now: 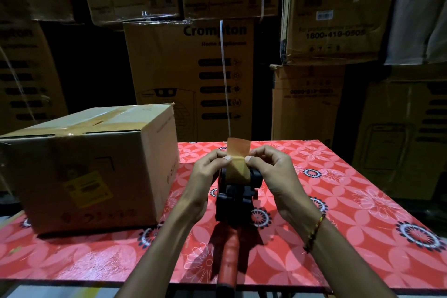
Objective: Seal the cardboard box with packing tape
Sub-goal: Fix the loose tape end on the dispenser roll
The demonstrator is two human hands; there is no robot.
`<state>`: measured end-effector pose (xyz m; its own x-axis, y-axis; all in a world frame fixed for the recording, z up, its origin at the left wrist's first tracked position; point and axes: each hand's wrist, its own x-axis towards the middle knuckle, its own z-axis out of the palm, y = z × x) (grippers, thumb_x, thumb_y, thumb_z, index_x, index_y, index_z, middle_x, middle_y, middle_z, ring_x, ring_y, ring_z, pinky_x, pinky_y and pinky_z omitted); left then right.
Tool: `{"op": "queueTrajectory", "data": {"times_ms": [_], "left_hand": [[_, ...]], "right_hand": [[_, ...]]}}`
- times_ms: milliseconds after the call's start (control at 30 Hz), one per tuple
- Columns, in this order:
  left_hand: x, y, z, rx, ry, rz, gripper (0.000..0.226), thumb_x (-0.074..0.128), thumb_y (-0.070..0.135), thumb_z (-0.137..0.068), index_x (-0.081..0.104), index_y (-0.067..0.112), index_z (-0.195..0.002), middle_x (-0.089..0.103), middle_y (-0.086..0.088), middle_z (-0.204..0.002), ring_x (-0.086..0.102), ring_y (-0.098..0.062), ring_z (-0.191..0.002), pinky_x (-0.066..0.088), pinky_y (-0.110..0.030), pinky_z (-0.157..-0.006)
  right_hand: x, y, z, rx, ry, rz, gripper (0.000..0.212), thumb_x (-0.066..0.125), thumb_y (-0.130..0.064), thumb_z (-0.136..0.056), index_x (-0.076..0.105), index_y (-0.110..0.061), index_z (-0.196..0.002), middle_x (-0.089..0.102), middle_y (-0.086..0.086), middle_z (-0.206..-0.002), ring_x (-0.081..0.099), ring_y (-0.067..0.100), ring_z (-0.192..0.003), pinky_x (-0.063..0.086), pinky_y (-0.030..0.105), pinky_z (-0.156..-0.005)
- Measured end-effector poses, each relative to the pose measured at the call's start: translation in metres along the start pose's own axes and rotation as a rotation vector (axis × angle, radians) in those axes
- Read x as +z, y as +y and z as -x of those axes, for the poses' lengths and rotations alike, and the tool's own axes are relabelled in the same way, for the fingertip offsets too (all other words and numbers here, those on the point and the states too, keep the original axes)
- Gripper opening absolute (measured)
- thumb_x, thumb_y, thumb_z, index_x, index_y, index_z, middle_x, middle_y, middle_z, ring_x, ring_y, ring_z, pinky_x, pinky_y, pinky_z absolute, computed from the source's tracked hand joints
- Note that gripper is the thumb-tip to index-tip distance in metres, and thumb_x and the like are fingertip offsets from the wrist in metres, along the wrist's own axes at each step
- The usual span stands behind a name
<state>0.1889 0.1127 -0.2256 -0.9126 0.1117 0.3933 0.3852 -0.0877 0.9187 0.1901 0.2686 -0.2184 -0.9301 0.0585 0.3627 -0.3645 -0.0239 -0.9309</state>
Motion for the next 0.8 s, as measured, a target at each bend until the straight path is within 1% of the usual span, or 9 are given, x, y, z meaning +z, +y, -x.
{"op": "queueTrajectory", "data": {"times_ms": [33,100,200,333,400,500,600,700,800], "left_hand": [[-0.001,0.001,-0.001,-0.014,0.008,0.029,0.029,0.054,0.034,-0.087,0.067,0.009,-0.083,0.069,0.0,-0.089,0.062,-0.013,-0.086,0.044,-0.032,-0.084],[-0.004,0.002,-0.003,-0.033,0.036,0.074,0.023,0.055,0.034,-0.085,0.07,0.018,-0.078,0.07,0.0,-0.091,0.062,-0.015,-0.089,0.043,-0.033,-0.085],[-0.007,0.002,-0.008,-0.015,0.057,-0.036,0.012,0.063,0.019,-0.088,0.064,0.021,-0.077,0.058,-0.006,-0.084,0.052,-0.021,-0.081,0.041,-0.034,-0.075],[-0.006,0.001,-0.015,0.007,0.067,-0.151,0.017,0.061,0.002,-0.091,0.061,0.014,-0.08,0.057,0.004,-0.073,0.053,-0.003,-0.063,0.043,-0.014,-0.059],[-0.006,0.0,-0.017,0.012,0.064,-0.177,0.016,0.061,0.001,-0.091,0.061,0.013,-0.08,0.057,0.006,-0.072,0.052,-0.002,-0.061,0.043,-0.014,-0.057],[-0.006,-0.003,-0.019,0.011,0.086,-0.166,0.021,0.06,-0.003,-0.089,0.062,0.014,-0.076,0.059,0.006,-0.072,0.053,0.0,-0.061,0.043,-0.013,-0.056],[-0.008,-0.005,-0.02,-0.017,0.076,-0.122,0.023,0.059,-0.004,-0.09,0.063,0.013,-0.076,0.069,-0.003,-0.083,0.061,-0.01,-0.075,0.049,-0.02,-0.064],[-0.01,-0.004,-0.02,-0.05,0.057,-0.067,0.023,0.056,-0.007,-0.091,0.064,0.01,-0.078,0.076,-0.014,-0.105,0.066,-0.017,-0.09,0.053,-0.026,-0.076],[-0.012,-0.004,-0.02,-0.067,0.04,-0.061,0.022,0.056,-0.006,-0.091,0.066,0.009,-0.078,0.072,-0.022,-0.113,0.064,-0.021,-0.093,0.051,-0.027,-0.079]], "right_hand": [[0.0,0.0,0.0,0.002,0.004,-0.005,0.01,0.065,-0.006,-0.089,0.066,-0.01,-0.079,0.062,0.008,-0.077,0.056,0.014,-0.07,0.046,0.023,-0.061],[-0.001,0.0,0.0,0.007,0.012,-0.015,0.012,0.064,-0.004,-0.089,0.065,-0.01,-0.078,0.06,0.009,-0.078,0.055,0.015,-0.071,0.045,0.023,-0.06],[-0.002,0.001,0.001,0.0,0.018,-0.02,0.008,0.064,-0.004,-0.089,0.065,-0.006,-0.081,0.059,0.009,-0.078,0.054,0.015,-0.07,0.045,0.02,-0.056],[-0.003,0.004,0.002,-0.027,0.02,-0.052,0.007,0.064,-0.002,-0.089,0.066,-0.004,-0.083,0.06,0.007,-0.077,0.055,0.006,-0.062,0.047,0.014,-0.053],[-0.004,0.005,0.001,-0.035,0.013,-0.062,0.005,0.064,-0.001,-0.089,0.065,-0.003,-0.084,0.061,0.006,-0.078,0.056,0.006,-0.064,0.047,0.014,-0.054],[-0.005,0.007,0.0,-0.059,0.011,-0.085,0.015,0.064,0.003,-0.087,0.067,-0.011,-0.083,0.064,0.001,-0.076,0.06,0.002,-0.063,0.048,0.013,-0.054],[-0.006,0.008,0.0,-0.098,-0.021,-0.068,0.023,0.059,0.008,-0.088,0.068,-0.013,-0.083,0.063,-0.004,-0.069,0.059,-0.001,-0.06,0.047,0.012,-0.054],[-0.01,0.012,0.0,-0.176,-0.051,0.025,0.027,0.057,0.008,-0.088,0.07,-0.016,-0.083,0.066,0.003,-0.08,0.06,0.004,-0.073,0.047,0.013,-0.057],[-0.013,0.014,0.001,-0.242,-0.069,0.076,0.028,0.056,0.008,-0.089,0.07,-0.016,-0.085,0.07,0.002,-0.09,0.062,0.004,-0.084,0.049,0.014,-0.062]]}}
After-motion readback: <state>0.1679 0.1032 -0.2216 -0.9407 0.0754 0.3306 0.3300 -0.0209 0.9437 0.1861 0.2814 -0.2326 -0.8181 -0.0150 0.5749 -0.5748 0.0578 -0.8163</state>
